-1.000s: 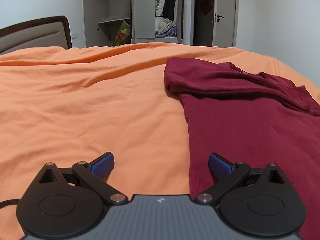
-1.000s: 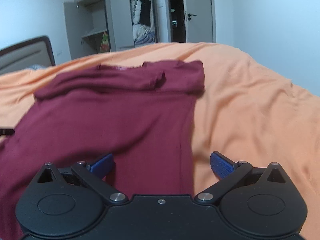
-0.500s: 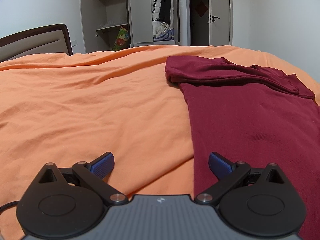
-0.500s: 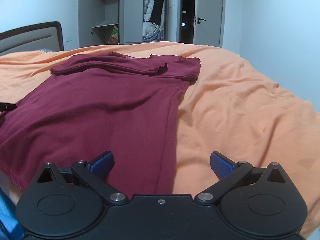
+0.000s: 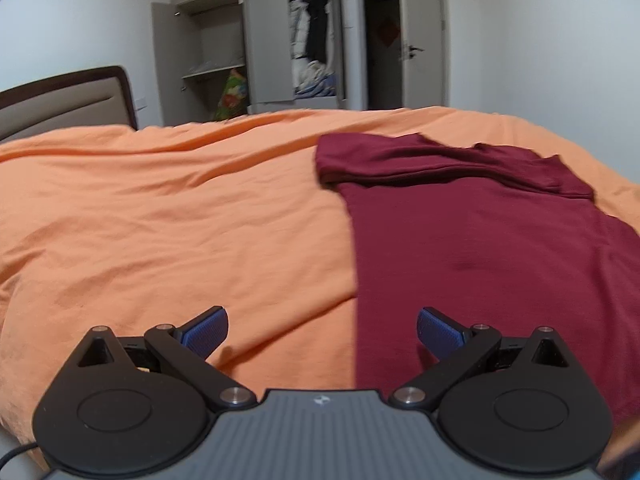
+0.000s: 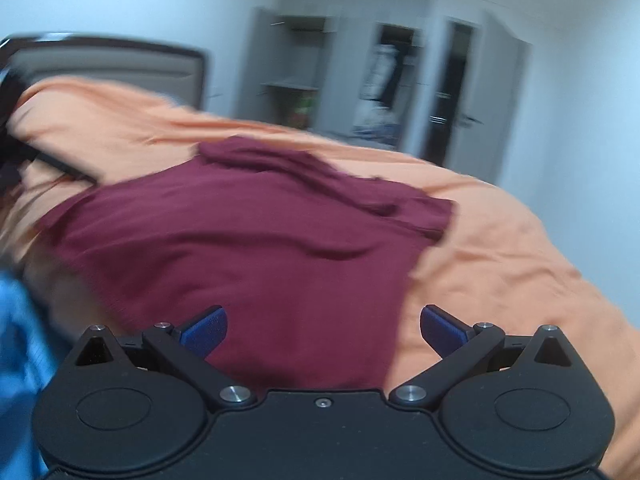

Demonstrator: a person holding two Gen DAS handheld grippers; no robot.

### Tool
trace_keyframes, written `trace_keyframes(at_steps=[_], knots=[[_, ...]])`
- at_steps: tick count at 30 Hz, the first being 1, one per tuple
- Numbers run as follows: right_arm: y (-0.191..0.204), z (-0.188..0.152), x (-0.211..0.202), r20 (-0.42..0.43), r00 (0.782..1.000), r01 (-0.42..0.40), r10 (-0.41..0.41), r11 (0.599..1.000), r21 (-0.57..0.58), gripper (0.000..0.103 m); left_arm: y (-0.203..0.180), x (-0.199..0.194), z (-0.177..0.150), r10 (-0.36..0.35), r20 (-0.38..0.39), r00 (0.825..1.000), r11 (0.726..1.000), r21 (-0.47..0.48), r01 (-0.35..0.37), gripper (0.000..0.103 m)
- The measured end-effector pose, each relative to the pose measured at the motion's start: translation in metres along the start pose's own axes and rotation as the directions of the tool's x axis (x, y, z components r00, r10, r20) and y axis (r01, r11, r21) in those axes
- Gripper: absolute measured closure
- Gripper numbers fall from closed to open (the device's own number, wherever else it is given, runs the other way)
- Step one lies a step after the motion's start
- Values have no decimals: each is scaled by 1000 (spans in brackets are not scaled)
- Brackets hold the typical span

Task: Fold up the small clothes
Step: 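Move the right gripper away from the collar toward the shirt hem, then grasp the maroon shirt hem with the right gripper while the left gripper grasps the hem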

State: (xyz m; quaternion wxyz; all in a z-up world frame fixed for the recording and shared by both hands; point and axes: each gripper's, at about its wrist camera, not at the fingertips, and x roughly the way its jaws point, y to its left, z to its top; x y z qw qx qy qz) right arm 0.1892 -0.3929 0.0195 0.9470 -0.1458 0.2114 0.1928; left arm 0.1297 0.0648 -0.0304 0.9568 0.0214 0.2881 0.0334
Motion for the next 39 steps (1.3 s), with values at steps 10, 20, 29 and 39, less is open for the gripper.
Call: trace_keyframes(at_steps=[10,20,29,39], knots=[[51,-9,11,-51,994,-111,101,962,-249,1,-32,-14,-17,-132,-45,990,991,-5,132,0],[70,-21,25,-11,999,41,-49,927,-373,1,-33,-20,-18,-125,-45,991,992,4,125,0],[87,-35,9,65,997,-1,41,852,-524,33,-36,-41,-26,-185,1,983,982,46,185,0],[69,-9,7,20,986,-152,167,936,-317,85,-46,-61,-33,-277,63,959,956,124,267,0]])
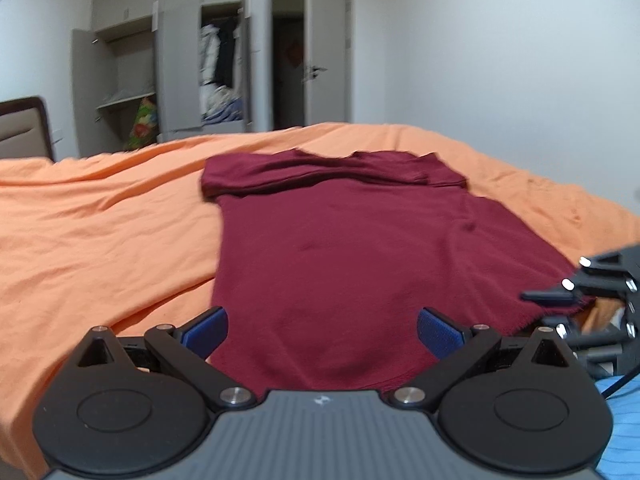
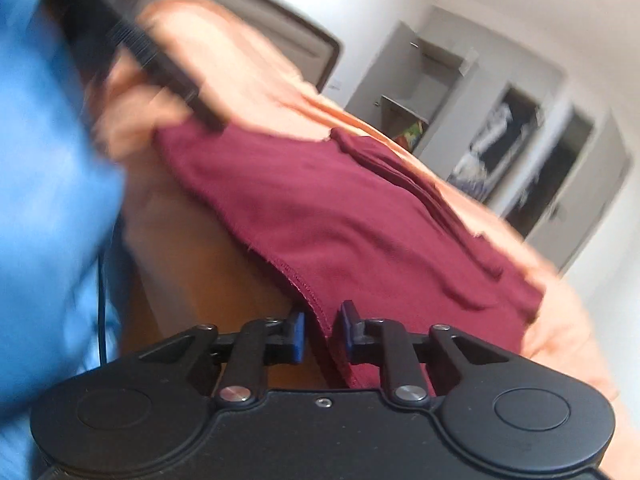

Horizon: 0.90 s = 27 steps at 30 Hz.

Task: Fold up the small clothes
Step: 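Grasp the maroon shirt hem with the right gripper while the left gripper grasps the hem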

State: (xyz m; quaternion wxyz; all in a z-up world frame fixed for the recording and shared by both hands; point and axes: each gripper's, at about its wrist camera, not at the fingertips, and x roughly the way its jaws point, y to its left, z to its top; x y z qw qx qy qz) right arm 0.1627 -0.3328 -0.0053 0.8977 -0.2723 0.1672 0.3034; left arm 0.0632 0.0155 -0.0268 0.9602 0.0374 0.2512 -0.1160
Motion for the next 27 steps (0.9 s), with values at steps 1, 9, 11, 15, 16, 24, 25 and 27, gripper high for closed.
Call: trace_keyframes(at_steps=[1,9,11,15,16,24,25,27], knots=[[-9,4,-2,8,1000,-14,13,998,65,87,-3,-1,0,-15,5,1000,1000,18,15,0],[-54,29,-8,35,997,-71,63,935,348,89,-39,8,-6,-68,5,998,972,227,65,0],[-62,36,-4,37,996,-88,79,912,401,89,-47,15,-7,-59,-2,998,961,272,57,0],[-72,45,-6,49,995,-96,82,888,449,90,-58,30,-9,-24,-17,1000,944,327,29,0],[-74,46,-6,53,995,-96,80,886,454,91,-59,33,-9,-11,-18,1000,942,335,17,1],[-80,47,-7,60,995,-93,74,878,470,91,-46,47,-13,159,-9,987,922,359,-145,34],[-81,47,-7,59,996,-92,73,877,471,91,-41,46,-12,170,-3,985,922,353,-158,41],[-81,46,-7,58,996,-90,72,876,474,91,-31,40,-12,190,19,982,920,345,-185,50]])
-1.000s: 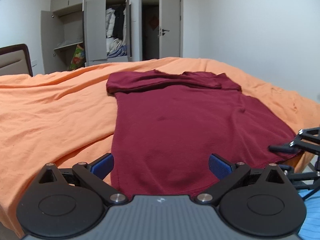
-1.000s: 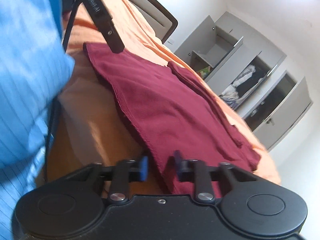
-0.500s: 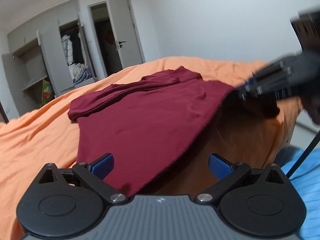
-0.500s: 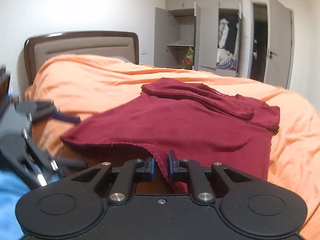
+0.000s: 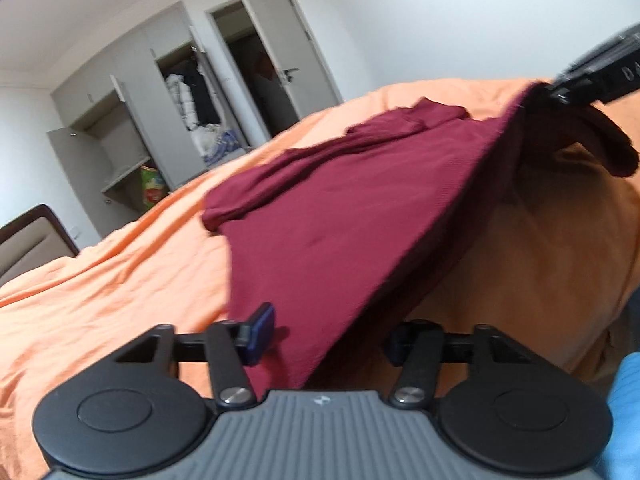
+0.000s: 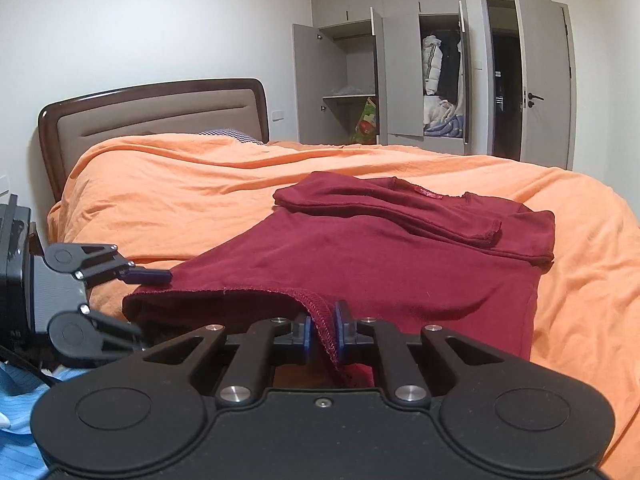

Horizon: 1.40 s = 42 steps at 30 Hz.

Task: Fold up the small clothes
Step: 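Grasp the maroon shirt hem with the right gripper while the left gripper grasps the hem, then lift the hem with both grippers and fold it over toward the collar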

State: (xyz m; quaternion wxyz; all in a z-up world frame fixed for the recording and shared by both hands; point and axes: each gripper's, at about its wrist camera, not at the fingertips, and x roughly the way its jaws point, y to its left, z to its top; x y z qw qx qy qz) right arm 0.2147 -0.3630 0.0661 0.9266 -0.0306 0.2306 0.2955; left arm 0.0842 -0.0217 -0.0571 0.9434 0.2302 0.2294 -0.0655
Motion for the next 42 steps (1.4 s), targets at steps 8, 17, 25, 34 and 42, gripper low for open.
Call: trace_keyframes(at_steps=[8,17,25,34,42], knots=[[6,-1,1,-20,1000,8,-9,999,-43,91,16,-7,-2,33,37,999,999,33,-35,90],[18,-27,12,-100,992,61,-80,983,-173,71,30,-9,17,58,77,995,997,-62,-53,98],[28,-62,18,-126,965,167,-228,913,-372,40,45,-7,37,61,106,993,993,-111,-49,98],[6,-70,-10,12,920,371,-393,858,-355,91,35,-15,32,79,106,991,995,-73,-71,98],[-9,-36,-23,139,906,424,-401,867,-262,96,37,-23,36,109,139,984,993,-61,-102,98]])
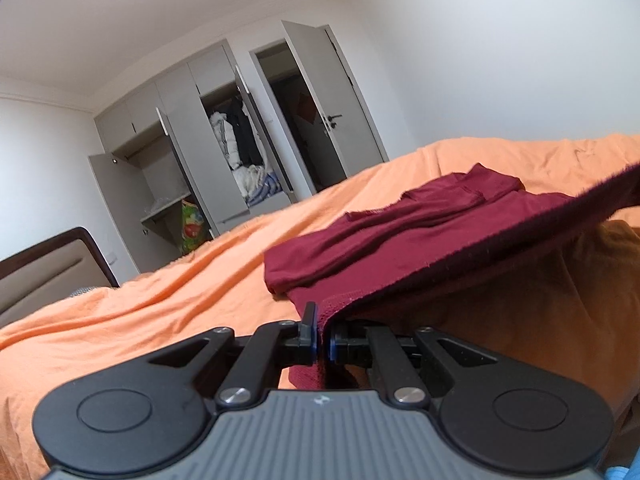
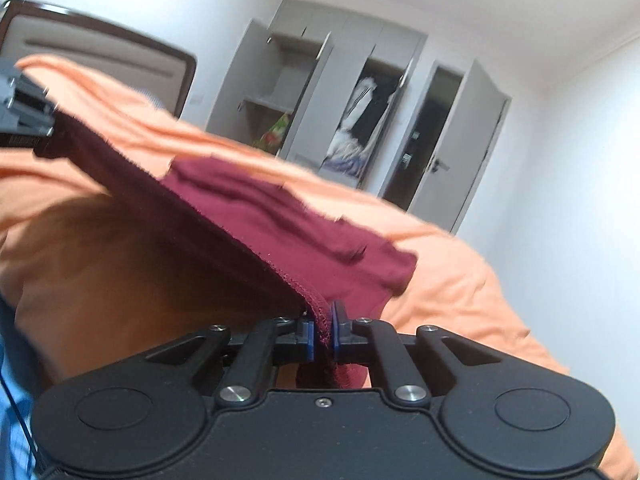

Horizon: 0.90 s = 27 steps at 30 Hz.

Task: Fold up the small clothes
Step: 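Lift the hem with both grippers and fold it over toward the collar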

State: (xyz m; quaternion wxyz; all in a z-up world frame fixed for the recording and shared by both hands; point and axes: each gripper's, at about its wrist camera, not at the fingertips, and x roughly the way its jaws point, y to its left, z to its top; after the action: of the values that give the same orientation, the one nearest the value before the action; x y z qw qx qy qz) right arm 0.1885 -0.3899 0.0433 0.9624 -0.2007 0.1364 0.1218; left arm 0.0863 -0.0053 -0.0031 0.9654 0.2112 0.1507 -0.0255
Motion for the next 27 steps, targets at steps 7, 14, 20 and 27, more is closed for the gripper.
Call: trace_keyframes(at_steps=[7,14,20,27], knots=[[-6,14,-15,126,990,60,-62,998,21,98,6,-14,6,27,66,997,998,-59,-23,99],[-12,30,-44,228,966,112,-118,993,43,99,21,-46,22,56,160,985,997,-70,-45,99],[-20,54,-88,260,963,67,-67,998,9,99,43,-88,44,23,171,985,996,-88,-8,99],[-48,72,-96,245,969,24,-32,999,34,98,59,-94,69,-60,189,980,994,-74,75,99]])
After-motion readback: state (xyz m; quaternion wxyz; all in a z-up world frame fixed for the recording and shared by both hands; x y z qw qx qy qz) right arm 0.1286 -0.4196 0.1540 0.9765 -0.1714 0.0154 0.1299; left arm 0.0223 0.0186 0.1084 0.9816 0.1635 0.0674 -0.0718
